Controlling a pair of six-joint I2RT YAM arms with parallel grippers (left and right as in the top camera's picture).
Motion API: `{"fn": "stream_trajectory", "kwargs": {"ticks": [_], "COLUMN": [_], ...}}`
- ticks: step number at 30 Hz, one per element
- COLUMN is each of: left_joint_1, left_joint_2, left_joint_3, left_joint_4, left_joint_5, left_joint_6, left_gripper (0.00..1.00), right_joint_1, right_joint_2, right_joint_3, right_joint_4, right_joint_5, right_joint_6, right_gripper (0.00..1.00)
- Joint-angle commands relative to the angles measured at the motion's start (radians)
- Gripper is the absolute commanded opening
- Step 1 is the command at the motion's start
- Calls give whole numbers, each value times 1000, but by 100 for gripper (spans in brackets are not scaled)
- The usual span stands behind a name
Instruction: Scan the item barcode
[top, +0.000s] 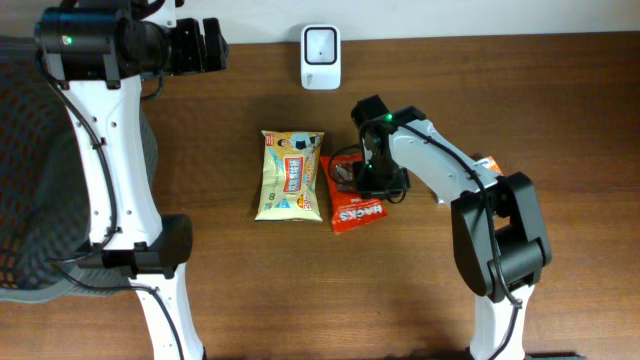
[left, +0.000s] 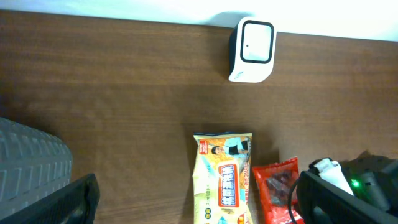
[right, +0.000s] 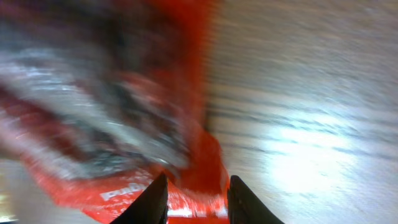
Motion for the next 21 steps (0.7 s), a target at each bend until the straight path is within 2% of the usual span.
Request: {"fn": "stream_trajectory", "kwargs": {"ticks": [1, 3, 4, 5, 6, 7, 8, 11, 14, 15, 16, 19, 21], "left_joint_1": [2, 2, 2, 2, 2, 2, 2, 2, 2, 2, 2, 2, 2], "left_joint_2": [-16, -16, -16, -16, -16, -16, -16, -16, -16, -16, -16, -16, -16], "left_joint_3": [12, 12, 12, 12, 12, 12, 12, 12, 12, 12, 12, 12, 12], "left_joint_4": [0, 0, 0, 0, 0, 0, 0, 0, 0, 0, 0, 0, 0], "left_joint_5": [6, 6, 6, 6, 6, 6, 6, 6, 6, 6, 6, 6, 6], "left_joint_6": [-6, -6, -6, -6, -6, -6, -6, -6, -6, -6, -6, -6, -6], "left_gripper": [99, 99, 99, 99, 99, 99, 99, 99, 99, 99, 99, 99, 99], "right_joint_1": [-35, -48, -48, -44, -43, -43, -43, -26, 3, 7, 6, 3, 3], "right_joint_2": [-10, -11, -11, -11, -10, -10, -10, -8, -9, -9, -9, -46, -61], "right_joint_3": [45, 143, 173, 201, 201, 201, 200, 120, -45, -107, -116, -1, 214], "right_joint_4": [-84, -192, -217, -197, -174, -144, -98, 14, 253, 330, 331, 180, -72], "right_joint_5": [140, 138, 129, 1, -42, -77, -107, -103, -106, -74, -7, 164, 167], "right_joint_6": [29, 29, 28, -22, -32, -32, -31, -24, -24, -24, -24, -24, -25], "right_gripper": [37, 45, 44, 30, 19, 9, 4, 4, 4, 4, 4, 4, 9]}}
